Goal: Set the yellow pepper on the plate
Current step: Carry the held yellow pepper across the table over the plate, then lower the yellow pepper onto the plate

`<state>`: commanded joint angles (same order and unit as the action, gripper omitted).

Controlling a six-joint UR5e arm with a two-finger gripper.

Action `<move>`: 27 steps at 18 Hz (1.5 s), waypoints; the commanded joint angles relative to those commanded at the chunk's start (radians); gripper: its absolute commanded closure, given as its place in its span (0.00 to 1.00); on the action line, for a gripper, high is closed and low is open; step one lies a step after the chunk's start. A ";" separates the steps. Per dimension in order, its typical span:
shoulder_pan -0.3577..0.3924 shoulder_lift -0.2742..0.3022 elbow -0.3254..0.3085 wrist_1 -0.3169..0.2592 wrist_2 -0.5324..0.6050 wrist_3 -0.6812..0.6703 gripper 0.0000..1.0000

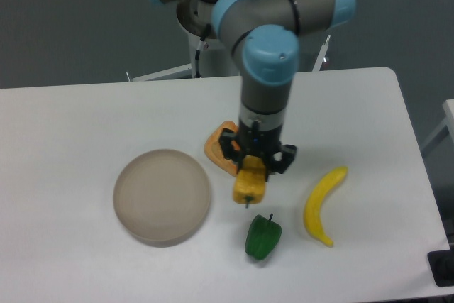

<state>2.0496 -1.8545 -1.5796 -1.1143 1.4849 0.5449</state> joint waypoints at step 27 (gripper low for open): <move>-0.186 -0.100 -0.125 0.169 0.002 -0.040 0.66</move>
<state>1.8638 -1.9542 -1.7043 -0.9449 1.4864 0.5047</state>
